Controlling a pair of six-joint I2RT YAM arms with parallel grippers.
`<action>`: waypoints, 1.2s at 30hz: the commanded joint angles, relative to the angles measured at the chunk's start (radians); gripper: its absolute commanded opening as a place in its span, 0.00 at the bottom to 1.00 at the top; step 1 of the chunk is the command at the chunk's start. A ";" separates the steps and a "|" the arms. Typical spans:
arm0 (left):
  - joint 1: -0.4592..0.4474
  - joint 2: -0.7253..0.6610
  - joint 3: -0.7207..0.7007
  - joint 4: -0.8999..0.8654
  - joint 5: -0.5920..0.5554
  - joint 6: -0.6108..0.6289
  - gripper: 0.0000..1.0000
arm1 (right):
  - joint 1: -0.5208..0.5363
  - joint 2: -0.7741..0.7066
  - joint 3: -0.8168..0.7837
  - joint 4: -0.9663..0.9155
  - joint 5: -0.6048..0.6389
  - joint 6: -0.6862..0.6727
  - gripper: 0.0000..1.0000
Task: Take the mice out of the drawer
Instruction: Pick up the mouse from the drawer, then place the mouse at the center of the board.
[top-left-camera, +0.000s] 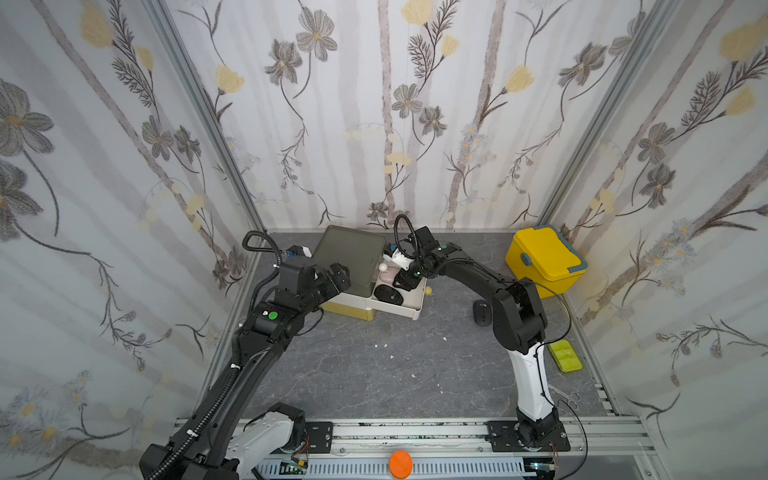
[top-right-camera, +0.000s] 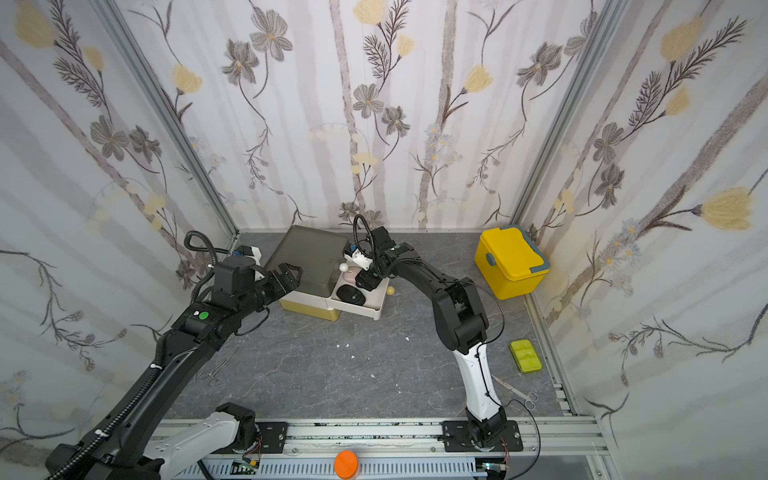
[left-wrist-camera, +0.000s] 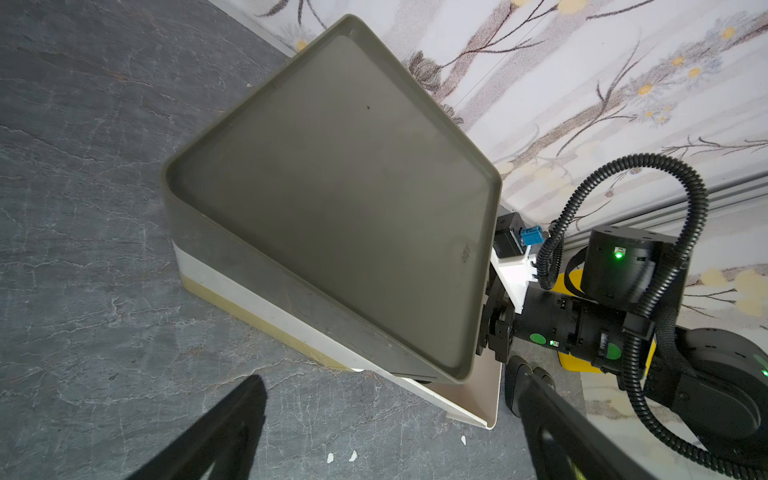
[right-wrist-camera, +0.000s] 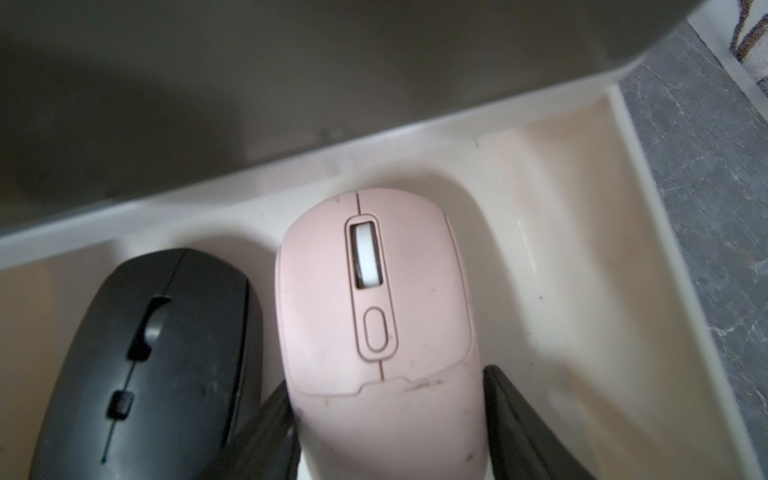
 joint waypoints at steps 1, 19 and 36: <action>0.002 0.002 -0.001 0.013 -0.009 0.002 0.97 | -0.004 -0.018 0.007 -0.005 0.009 0.001 0.63; 0.002 0.000 0.037 0.004 -0.006 0.008 0.97 | -0.037 -0.177 -0.177 0.108 -0.003 0.114 0.59; 0.002 0.005 0.036 0.019 0.008 -0.004 0.96 | -0.035 -0.259 -0.270 0.160 -0.005 0.146 0.57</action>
